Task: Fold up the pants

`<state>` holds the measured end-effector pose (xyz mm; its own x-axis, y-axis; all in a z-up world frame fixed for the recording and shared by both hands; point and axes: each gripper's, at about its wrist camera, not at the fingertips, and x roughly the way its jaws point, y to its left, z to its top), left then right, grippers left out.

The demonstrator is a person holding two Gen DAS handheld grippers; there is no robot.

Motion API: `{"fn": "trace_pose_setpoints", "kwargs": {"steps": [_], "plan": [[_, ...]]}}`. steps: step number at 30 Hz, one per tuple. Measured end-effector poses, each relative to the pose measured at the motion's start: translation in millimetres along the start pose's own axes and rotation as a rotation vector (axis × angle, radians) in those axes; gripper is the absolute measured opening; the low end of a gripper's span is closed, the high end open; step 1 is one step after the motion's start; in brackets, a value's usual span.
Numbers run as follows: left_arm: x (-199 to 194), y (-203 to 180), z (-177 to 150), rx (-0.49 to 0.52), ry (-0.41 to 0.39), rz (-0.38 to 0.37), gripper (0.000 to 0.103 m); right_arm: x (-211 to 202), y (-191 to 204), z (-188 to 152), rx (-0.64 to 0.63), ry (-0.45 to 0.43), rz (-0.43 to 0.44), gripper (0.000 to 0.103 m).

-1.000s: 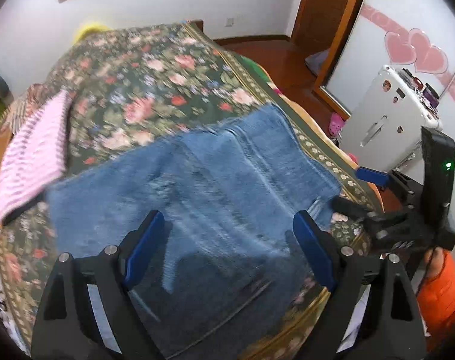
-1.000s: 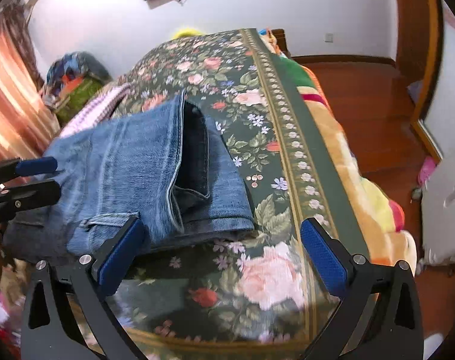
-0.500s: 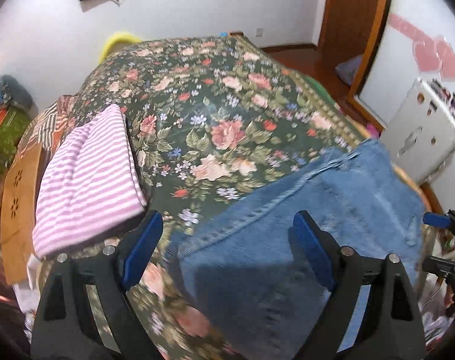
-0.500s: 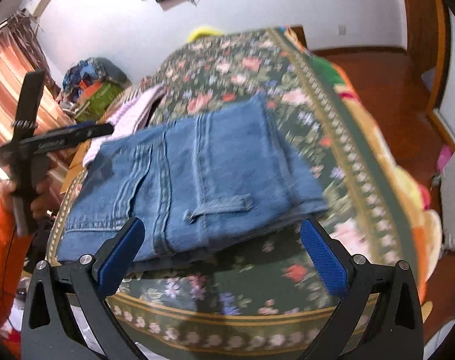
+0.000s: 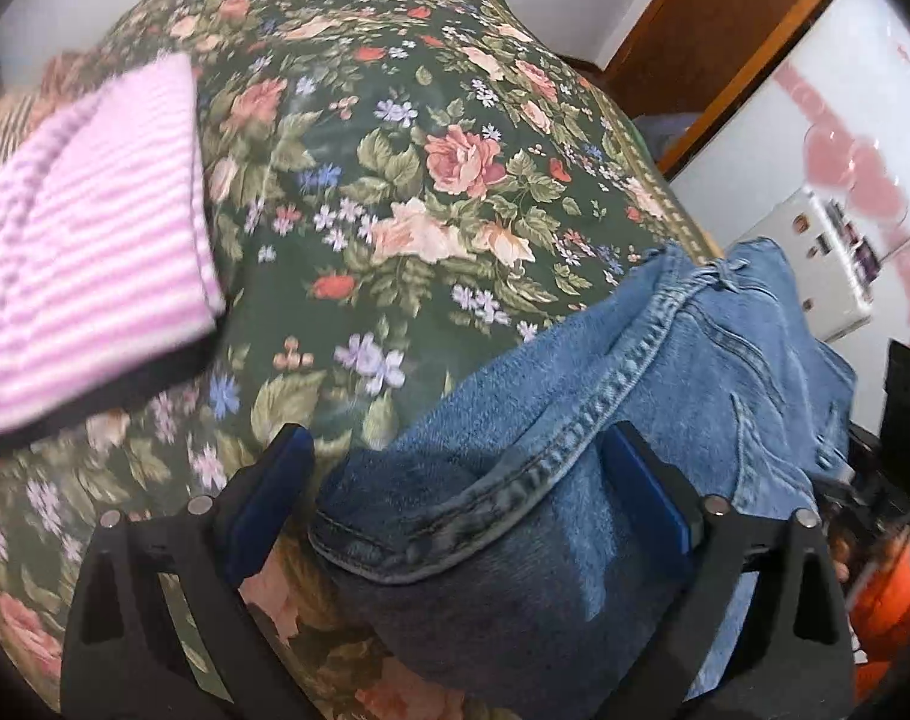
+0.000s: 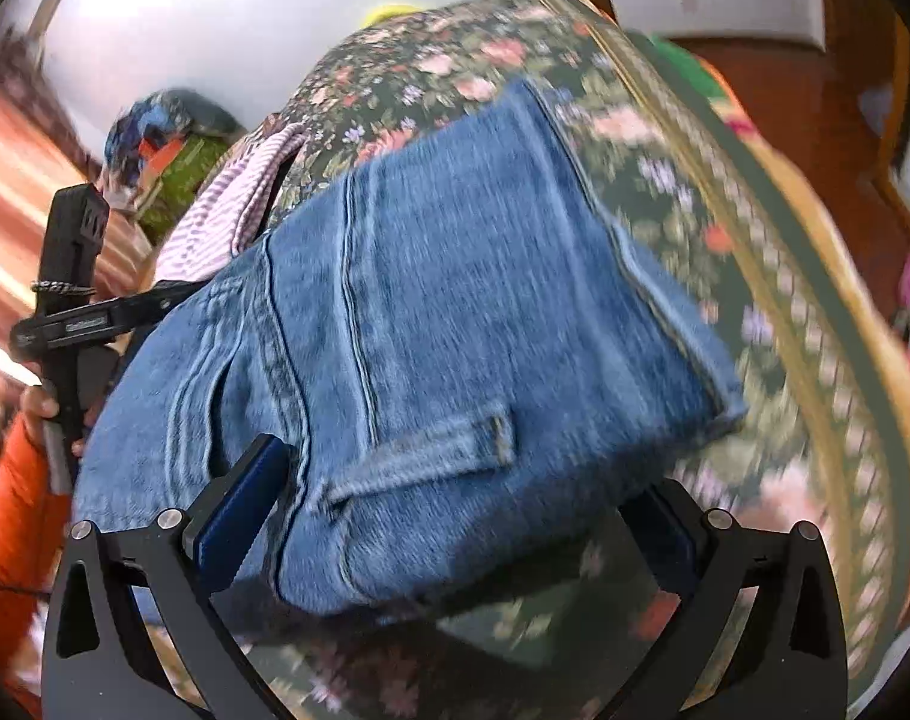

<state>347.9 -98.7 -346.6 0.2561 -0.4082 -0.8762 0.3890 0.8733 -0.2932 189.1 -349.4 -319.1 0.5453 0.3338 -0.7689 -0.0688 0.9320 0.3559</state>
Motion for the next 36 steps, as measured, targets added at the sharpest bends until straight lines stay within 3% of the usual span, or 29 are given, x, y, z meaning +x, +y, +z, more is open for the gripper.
{"fn": "trace_pose_setpoints", "kwargs": {"steps": [1, 7, 12, 17, 23, 33, 36], "plan": [[-3, 0, -2, -0.009, -0.004, -0.002, 0.087, 2, 1, 4, -0.010, 0.003, -0.001, 0.103], [-33, -1, -26, -0.031, -0.045, 0.051, 0.076, 24, 6, 43, -0.085, 0.023, 0.017, 0.103], [-52, -5, -51, -0.073, -0.063, 0.066, 0.072, 38, 28, 69, -0.229, 0.004, -0.014, 0.103], [-63, -24, -72, -0.095, -0.076, 0.077, 0.071, 43, 35, 82, -0.293, 0.017, -0.014, 0.102], [-69, -48, -91, -0.074, -0.067, 0.044, 0.071, 13, 33, 72, -0.307, -0.007, -0.096, 0.103], [-76, -91, -116, -0.031, -0.072, 0.027, 0.071, -52, 33, 26, -0.278, -0.061, -0.108, 0.103], [-79, -100, -117, -0.015, -0.083, 0.054, 0.070, -61, 35, 16, -0.278, -0.071, -0.112, 0.103]]}}
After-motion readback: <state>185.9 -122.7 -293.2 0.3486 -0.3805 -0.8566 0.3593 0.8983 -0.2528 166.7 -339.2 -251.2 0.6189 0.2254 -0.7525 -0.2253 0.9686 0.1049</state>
